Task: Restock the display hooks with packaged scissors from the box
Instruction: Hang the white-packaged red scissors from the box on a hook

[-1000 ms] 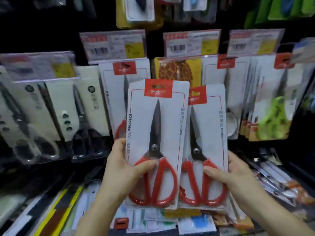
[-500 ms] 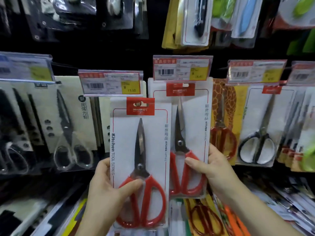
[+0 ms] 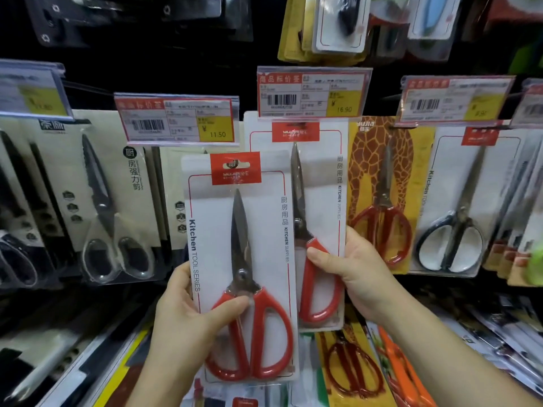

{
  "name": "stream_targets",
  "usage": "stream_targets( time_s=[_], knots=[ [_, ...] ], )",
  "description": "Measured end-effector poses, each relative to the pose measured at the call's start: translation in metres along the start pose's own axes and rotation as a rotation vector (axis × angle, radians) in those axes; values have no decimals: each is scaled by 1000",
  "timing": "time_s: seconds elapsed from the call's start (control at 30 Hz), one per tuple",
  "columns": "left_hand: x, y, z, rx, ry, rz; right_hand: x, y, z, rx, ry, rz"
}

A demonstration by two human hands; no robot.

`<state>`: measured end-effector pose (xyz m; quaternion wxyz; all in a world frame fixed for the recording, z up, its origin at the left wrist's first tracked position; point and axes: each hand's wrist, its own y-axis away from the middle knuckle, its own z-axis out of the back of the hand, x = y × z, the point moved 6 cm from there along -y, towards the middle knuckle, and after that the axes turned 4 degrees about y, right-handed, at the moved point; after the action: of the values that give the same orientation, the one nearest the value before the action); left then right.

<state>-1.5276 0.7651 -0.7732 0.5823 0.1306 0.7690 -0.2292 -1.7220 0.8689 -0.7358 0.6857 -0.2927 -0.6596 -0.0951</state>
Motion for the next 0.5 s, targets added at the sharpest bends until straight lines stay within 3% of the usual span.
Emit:
stream_targets(
  time_s=[0.33,0.5],
  knots=[
    [3,3,0,35,-34,26,-4,-6,2,-18,-140,-27],
    [6,2,-3,52,-10,27,-14,-17,7,-66,-32,-69]
  ],
)
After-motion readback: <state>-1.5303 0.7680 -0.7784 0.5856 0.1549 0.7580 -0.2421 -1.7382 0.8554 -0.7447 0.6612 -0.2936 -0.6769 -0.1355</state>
